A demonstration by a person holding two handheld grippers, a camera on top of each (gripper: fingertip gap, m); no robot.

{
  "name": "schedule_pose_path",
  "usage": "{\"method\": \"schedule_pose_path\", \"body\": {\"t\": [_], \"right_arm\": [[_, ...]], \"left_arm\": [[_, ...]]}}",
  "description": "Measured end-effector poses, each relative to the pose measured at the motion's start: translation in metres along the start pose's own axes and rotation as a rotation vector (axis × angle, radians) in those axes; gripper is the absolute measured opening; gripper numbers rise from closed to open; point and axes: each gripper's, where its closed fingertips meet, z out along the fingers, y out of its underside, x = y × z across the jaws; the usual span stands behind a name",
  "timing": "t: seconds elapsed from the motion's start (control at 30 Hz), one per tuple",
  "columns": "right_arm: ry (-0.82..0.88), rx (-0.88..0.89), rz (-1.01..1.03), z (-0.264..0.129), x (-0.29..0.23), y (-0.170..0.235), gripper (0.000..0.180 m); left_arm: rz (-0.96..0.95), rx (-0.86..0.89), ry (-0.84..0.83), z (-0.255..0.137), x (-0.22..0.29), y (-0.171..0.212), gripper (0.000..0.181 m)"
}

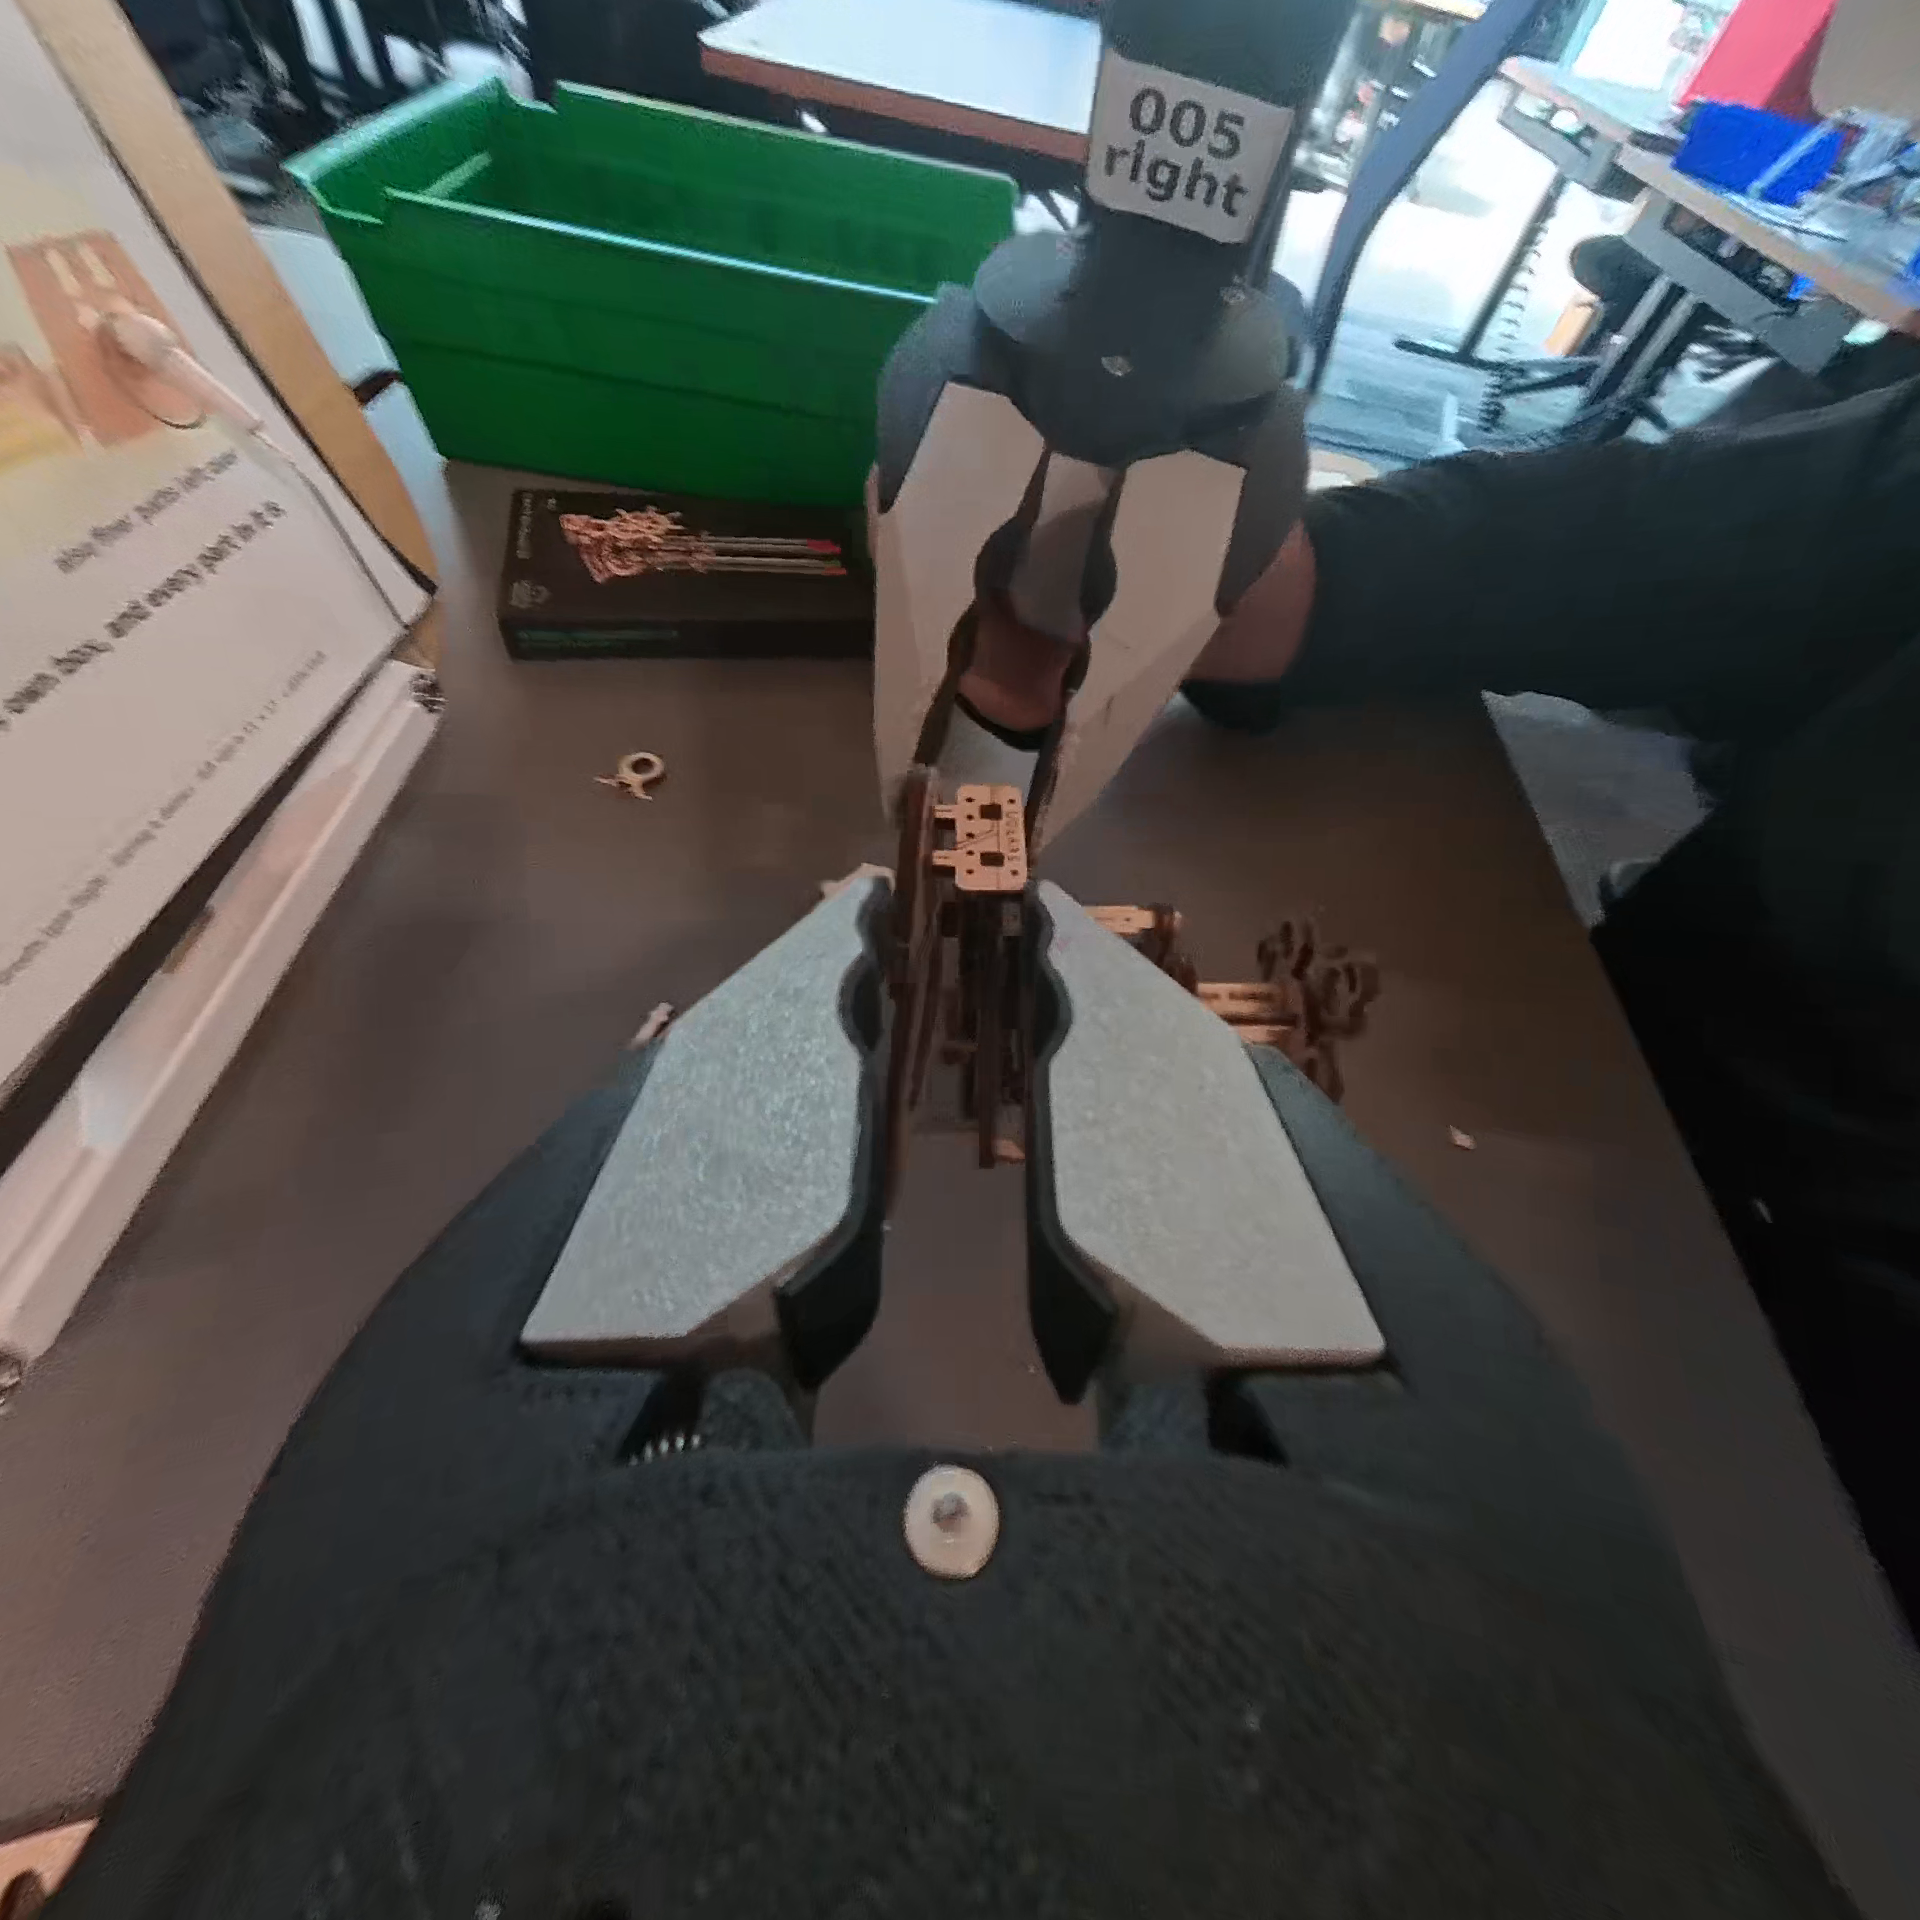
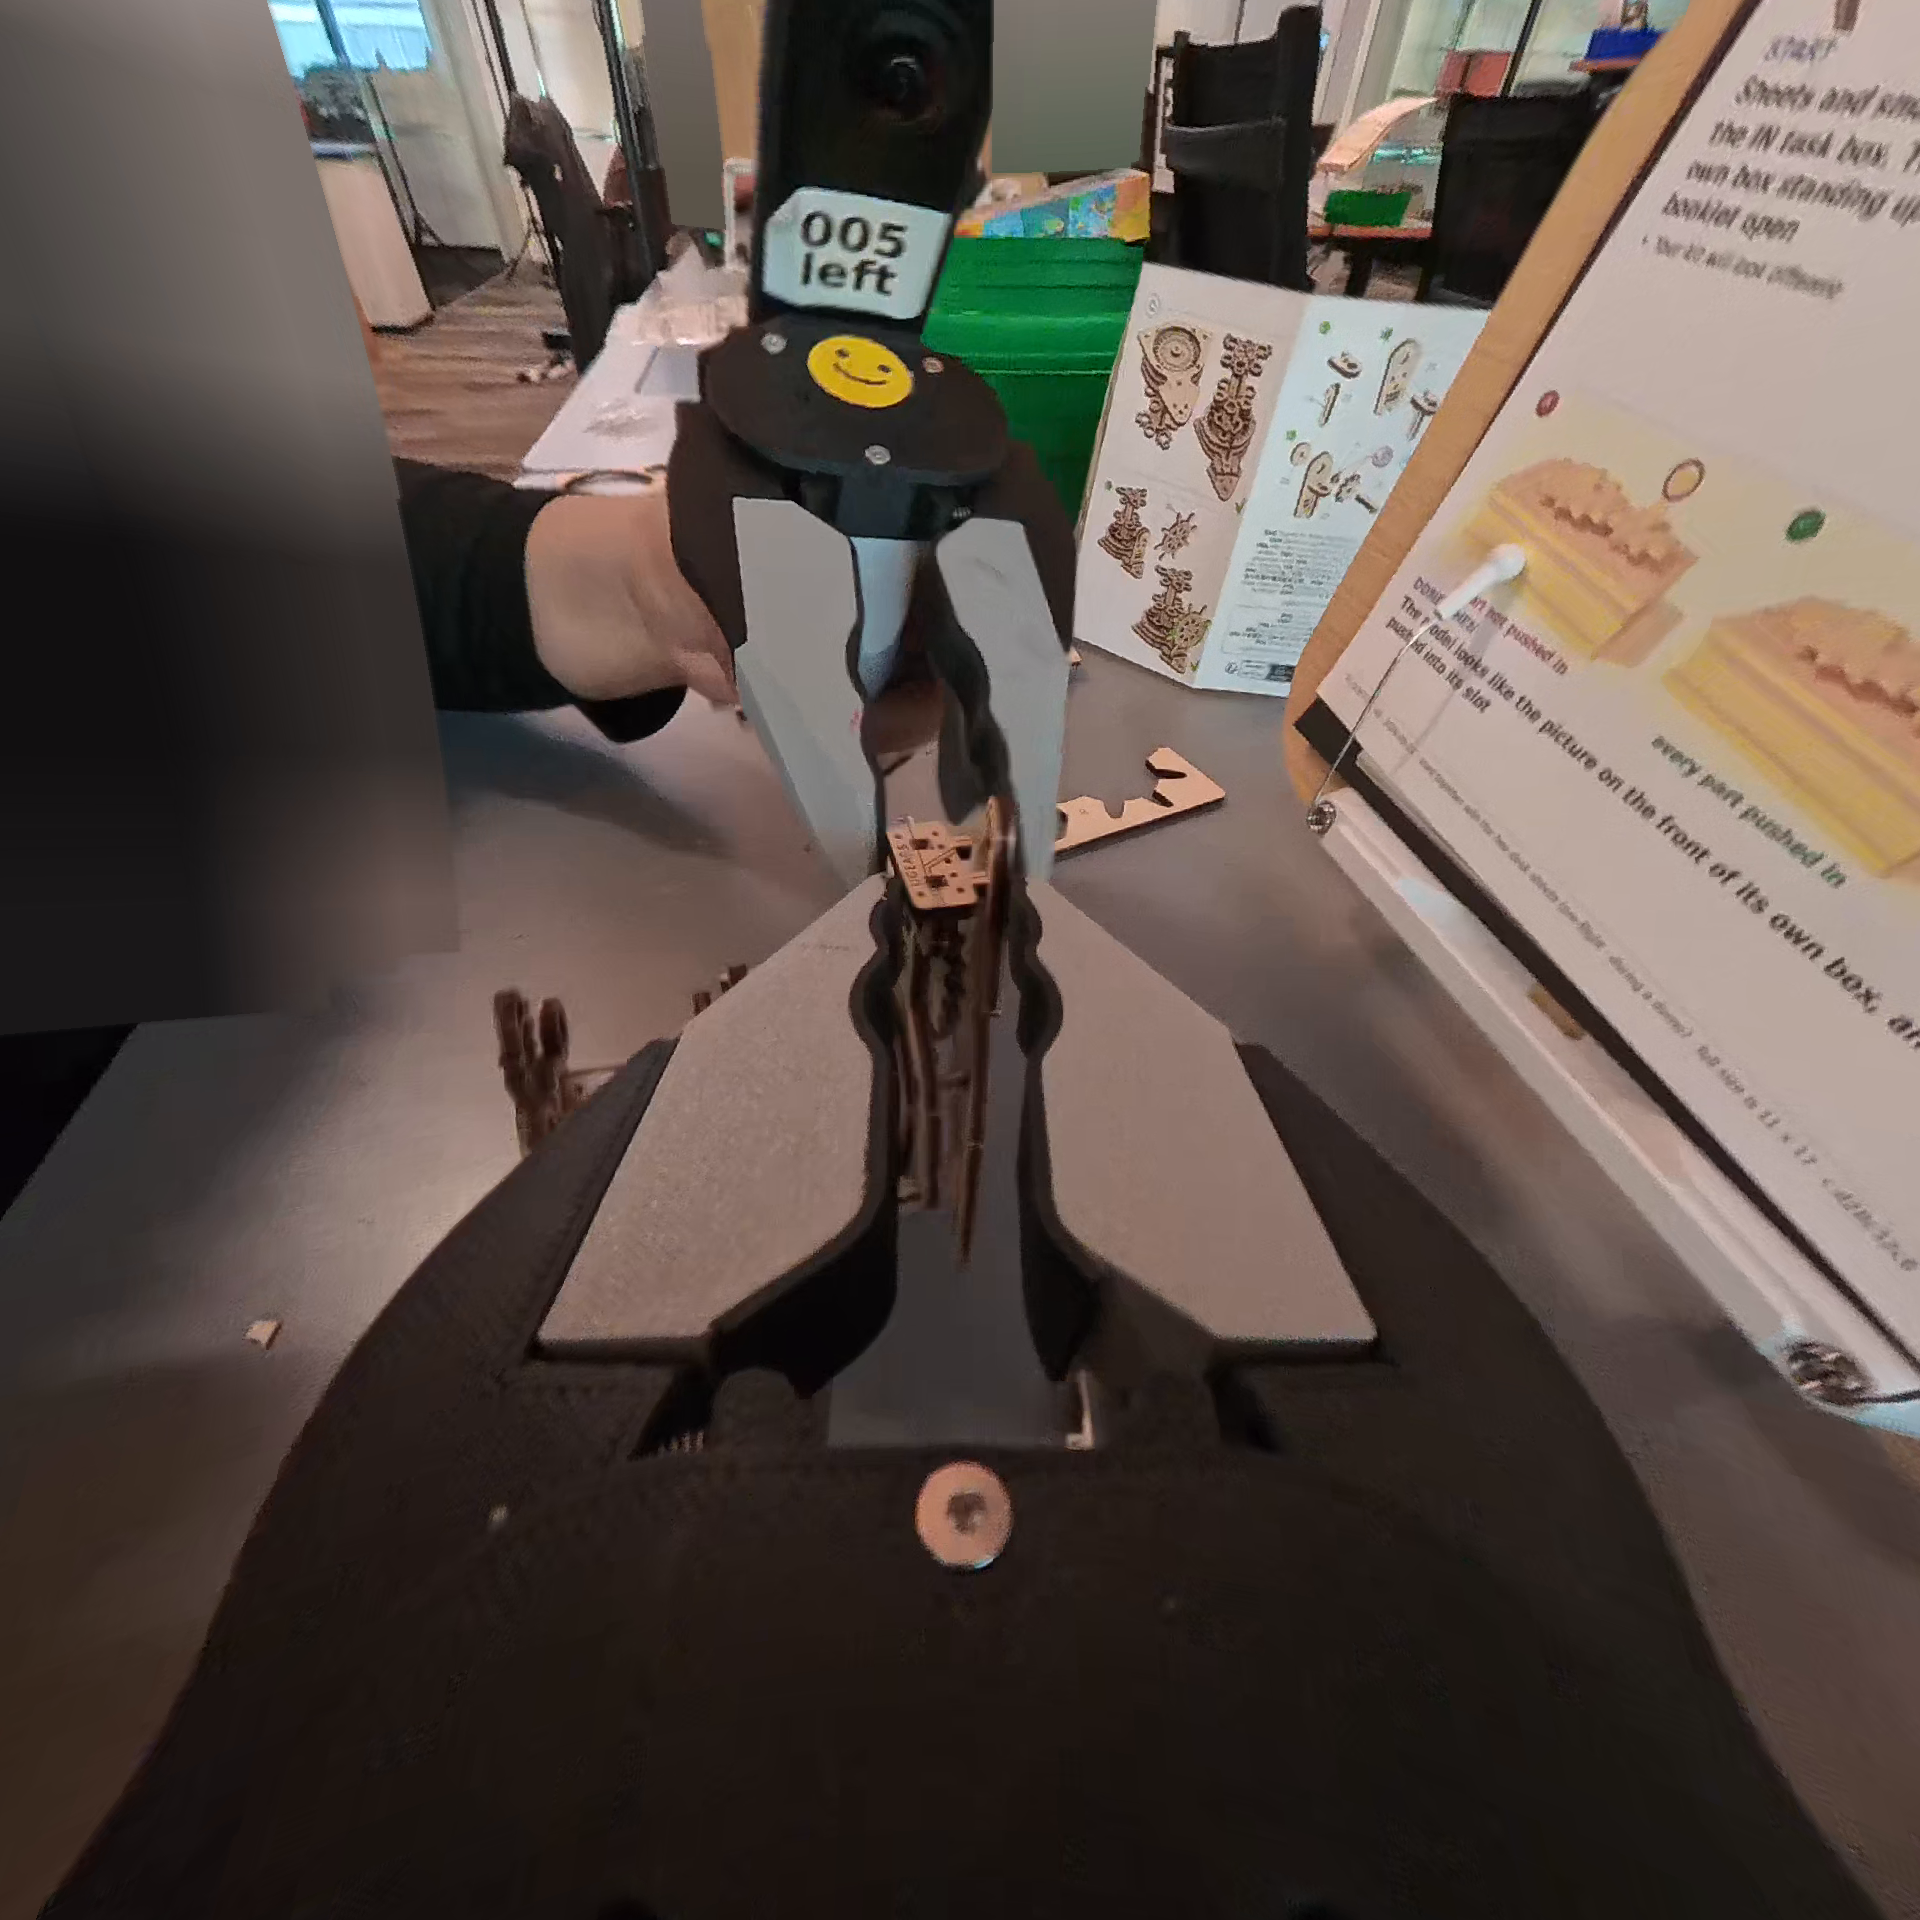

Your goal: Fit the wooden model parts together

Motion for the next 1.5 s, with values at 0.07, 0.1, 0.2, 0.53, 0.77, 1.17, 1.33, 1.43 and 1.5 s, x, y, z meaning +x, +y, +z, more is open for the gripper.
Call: {"method": "schedule_pose_path", "body": {"t": [0.07, 0.1, 0.2, 0.53, 0.77, 1.17, 1.33, 1.43, 1.5], "right_arm": [[-0.024, 0.005, 0.061, 0.001, 0.001, 0.005, 0.015], [-0.031, 0.010, 0.082, 0.001, 0.002, 0.006, 0.015], [-0.029, 0.000, 0.088, 0.003, 0.003, 0.011, 0.015], [-0.036, -0.009, 0.053, 0.001, 0.002, 0.014, 0.016], [-0.040, -0.013, 0.064, 0.002, 0.002, 0.016, 0.015], [-0.063, -0.042, 0.062, 0.002, 0.001, 0.020, 0.016], [-0.072, -0.049, 0.037, 0.002, -0.001, 0.020, 0.016], [-0.069, -0.054, 0.032, 0.002, -0.001, 0.020, 0.016], [-0.069, -0.051, 0.034, 0.002, 0.000, 0.020, 0.015]], "left_arm": [[0.046, 0.029, -0.067, 0.001, -0.006, 0.001, 0.028], [0.074, 0.036, -0.094, 0.002, -0.007, 0.002, 0.027], [0.131, 0.009, -0.143, 0.004, -0.010, 0.009, 0.025], [0.143, 0.018, -0.155, 0.006, -0.006, 0.011, 0.018], [0.111, 0.031, -0.157, 0.007, -0.009, 0.012, 0.025], [0.124, 0.025, -0.162, 0.007, -0.006, 0.012, 0.019], [0.092, 0.038, -0.134, 0.007, -0.003, 0.011, 0.022], [0.096, 0.033, -0.144, 0.007, -0.004, 0.011, 0.022], [0.098, 0.030, -0.148, 0.007, -0.004, 0.011, 0.023]]}}
